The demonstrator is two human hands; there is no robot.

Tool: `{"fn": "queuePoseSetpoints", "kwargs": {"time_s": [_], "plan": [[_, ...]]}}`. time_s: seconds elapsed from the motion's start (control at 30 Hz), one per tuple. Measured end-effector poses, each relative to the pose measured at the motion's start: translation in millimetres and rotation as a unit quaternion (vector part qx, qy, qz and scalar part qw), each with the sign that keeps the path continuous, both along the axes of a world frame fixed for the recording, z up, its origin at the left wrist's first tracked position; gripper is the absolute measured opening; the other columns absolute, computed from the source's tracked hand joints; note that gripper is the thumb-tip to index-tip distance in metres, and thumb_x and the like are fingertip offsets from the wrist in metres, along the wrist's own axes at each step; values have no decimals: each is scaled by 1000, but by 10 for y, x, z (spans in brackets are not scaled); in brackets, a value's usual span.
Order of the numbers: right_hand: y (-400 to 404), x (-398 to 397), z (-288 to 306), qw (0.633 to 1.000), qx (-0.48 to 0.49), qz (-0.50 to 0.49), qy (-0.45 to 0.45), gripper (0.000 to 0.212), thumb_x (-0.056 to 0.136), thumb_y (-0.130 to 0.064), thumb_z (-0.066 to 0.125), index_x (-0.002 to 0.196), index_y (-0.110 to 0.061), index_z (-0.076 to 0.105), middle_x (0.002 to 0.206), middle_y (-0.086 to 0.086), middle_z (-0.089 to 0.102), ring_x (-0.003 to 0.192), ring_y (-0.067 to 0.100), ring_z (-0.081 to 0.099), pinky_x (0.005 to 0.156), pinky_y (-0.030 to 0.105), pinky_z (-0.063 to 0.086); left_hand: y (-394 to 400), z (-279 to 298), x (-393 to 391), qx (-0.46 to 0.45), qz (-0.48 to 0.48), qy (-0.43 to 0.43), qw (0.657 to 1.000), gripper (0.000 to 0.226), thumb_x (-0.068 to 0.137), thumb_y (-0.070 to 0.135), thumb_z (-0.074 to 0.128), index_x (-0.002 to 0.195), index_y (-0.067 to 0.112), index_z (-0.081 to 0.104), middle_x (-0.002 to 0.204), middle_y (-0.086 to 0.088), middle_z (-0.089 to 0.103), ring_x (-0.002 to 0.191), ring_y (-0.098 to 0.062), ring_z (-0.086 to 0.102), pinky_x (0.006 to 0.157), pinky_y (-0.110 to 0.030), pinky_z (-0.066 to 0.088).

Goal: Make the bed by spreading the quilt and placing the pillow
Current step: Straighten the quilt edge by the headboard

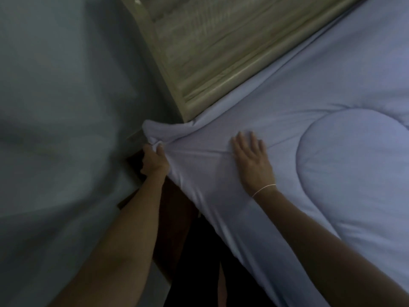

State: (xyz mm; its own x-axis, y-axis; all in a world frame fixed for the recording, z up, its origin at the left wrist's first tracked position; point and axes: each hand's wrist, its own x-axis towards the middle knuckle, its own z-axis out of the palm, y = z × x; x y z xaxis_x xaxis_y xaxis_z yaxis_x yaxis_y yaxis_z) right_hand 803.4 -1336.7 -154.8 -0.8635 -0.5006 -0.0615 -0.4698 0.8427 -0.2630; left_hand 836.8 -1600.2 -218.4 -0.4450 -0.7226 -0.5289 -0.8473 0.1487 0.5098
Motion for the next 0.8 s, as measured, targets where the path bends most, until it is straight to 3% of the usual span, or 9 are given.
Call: {"fn": "queuePoseSetpoints", "kwargs": {"time_s": [0.13,0.23,0.33,0.43,0.53,0.63,0.7,0.77,0.8], "plan": [[163,-104,164,998,-30,-45,-15,50,97,-34,39,143,-13,40,152,18,32,142,39,25,113,56,21,318,167,67,-122,33,-26,992,38,93,22,52,125,4,44,130,-23,46,117,-41,46,95,-46,38],[612,-293,261,984,6,-175,10,60,95,-46,35,148,-19,30,157,14,22,145,35,16,114,57,12,671,399,168,-239,-155,159,945,28,91,14,53,116,4,52,118,-21,52,109,-36,49,94,-47,41],[957,-335,184,966,88,-240,-38,66,94,-60,20,152,-29,10,161,9,7,148,30,5,116,59,3,902,311,15,-168,-366,221,888,41,100,29,38,136,11,43,142,-14,42,130,-26,40,111,-42,31],[990,-313,55,963,125,-235,-41,68,94,-63,14,152,-30,0,161,8,0,148,28,-1,117,57,-2,880,87,-263,-81,-418,119,897,61,98,49,11,149,18,20,156,-6,22,142,-22,24,117,-44,17],[950,-306,31,961,120,-245,-35,68,94,-62,15,152,-29,2,161,8,1,148,29,1,117,57,0,768,-60,-440,45,-398,62,914,59,97,56,10,149,28,14,156,2,24,141,-17,27,117,-38,19],[954,-306,40,963,118,-238,-33,68,95,-61,17,152,-27,3,161,9,2,148,29,1,117,58,1,783,34,-415,85,-350,117,925,49,100,47,23,142,25,35,144,2,44,128,-12,42,109,-28,29],[944,-303,62,965,110,-237,-26,68,95,-60,19,152,-26,4,161,10,4,148,30,3,116,59,2,770,42,-219,-10,-254,160,954,35,100,34,35,125,19,54,125,-4,57,111,-15,53,100,-33,42],[933,-262,102,968,93,-232,-18,68,95,-58,22,152,-25,6,161,11,6,148,31,4,117,59,2,717,-13,-4,-126,-113,124,978,34,96,31,46,122,12,54,125,-12,53,111,-26,52,96,-37,43],[916,-196,117,974,85,-210,-13,68,96,-57,23,153,-24,7,161,11,7,148,31,4,117,57,1,691,-33,50,-104,-18,74,992,43,93,36,49,129,11,49,129,-14,48,115,-29,50,95,-37,41]]}}
